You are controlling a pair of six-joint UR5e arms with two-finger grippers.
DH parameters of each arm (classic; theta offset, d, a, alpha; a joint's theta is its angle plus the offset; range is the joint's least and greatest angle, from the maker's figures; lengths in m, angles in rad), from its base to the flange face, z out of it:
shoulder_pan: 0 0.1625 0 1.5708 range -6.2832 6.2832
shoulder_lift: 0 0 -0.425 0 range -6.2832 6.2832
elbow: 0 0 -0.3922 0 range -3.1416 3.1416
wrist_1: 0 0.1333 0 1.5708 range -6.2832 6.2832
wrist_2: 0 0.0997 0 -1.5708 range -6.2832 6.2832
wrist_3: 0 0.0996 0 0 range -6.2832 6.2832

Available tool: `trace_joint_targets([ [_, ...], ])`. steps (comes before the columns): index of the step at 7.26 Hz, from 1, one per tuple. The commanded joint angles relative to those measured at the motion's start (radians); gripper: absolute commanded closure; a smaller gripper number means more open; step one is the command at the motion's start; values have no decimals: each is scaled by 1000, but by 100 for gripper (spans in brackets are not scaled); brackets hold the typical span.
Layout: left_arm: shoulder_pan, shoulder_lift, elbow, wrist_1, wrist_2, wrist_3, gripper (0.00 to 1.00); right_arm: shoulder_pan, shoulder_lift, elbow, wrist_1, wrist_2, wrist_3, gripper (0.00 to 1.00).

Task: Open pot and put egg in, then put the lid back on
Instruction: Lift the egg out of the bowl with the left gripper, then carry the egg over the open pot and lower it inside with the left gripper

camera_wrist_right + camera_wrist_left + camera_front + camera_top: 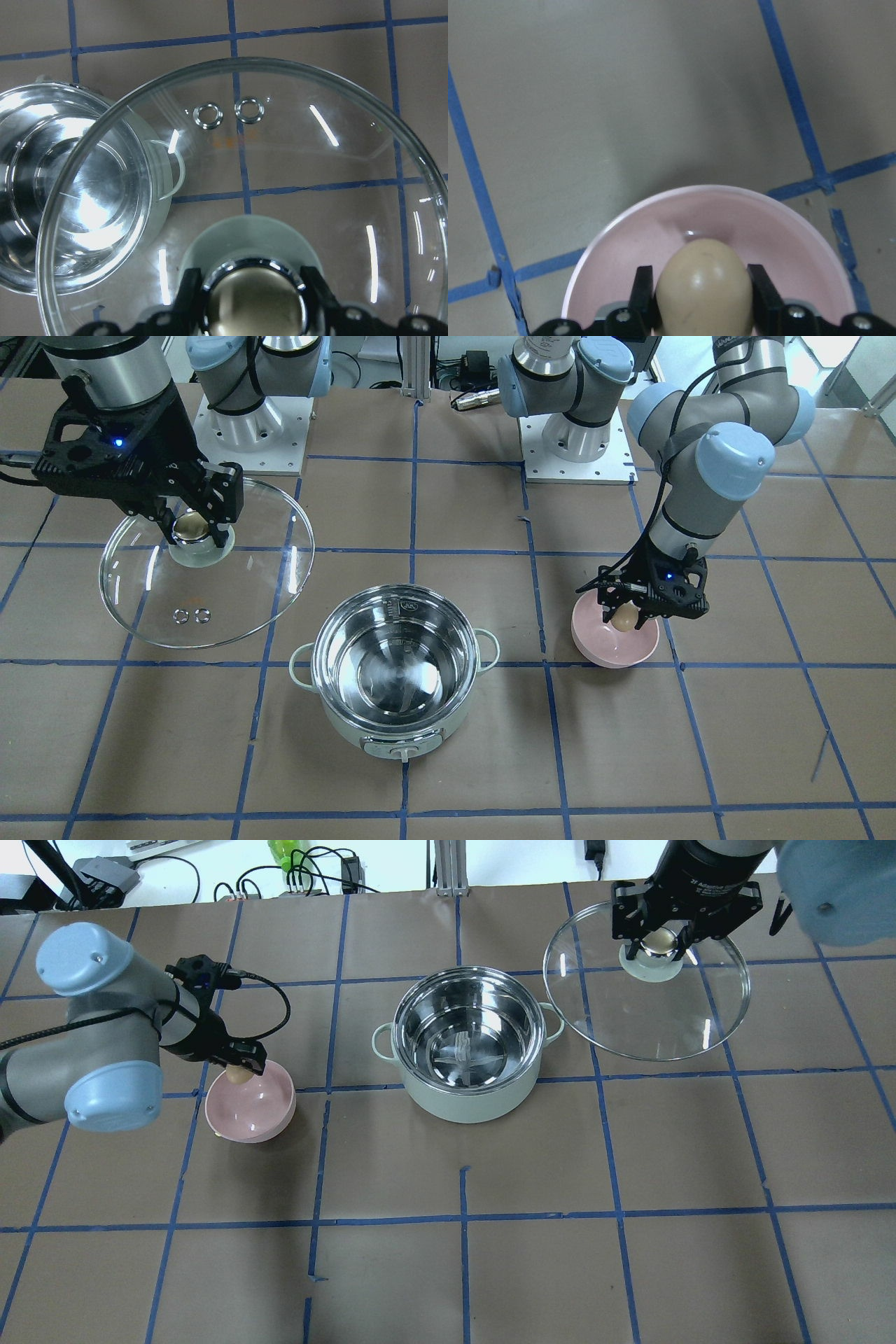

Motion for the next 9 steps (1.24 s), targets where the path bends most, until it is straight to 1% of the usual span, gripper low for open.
trace_joint_targets([
  [1,-126,-11,171,-175,-3,-228,80,-2,0,0,1,-1,0,98],
  [3,-255,-37,242,-187,-3,-404,80,0,0,0,0,0,0,98],
  [4,-333,-61,249,-178,11,-504,80,-2,0,0,0,0,0,98],
  [5,-400,-106,259,-101,95,-535,80,-2,0,0,0,0,1,98],
  [6,-439,-164,275,-21,109,-568,80,-2,0,0,0,0,2,98],
  [7,-450,-210,308,33,106,-566,80,-2,0,0,0,0,2,98],
  [8,-453,-227,337,33,102,-573,80,-2,0,0,0,0,0,98],
  [9,-453,-252,341,37,95,-579,80,-2,0,0,1,0,0,98],
])
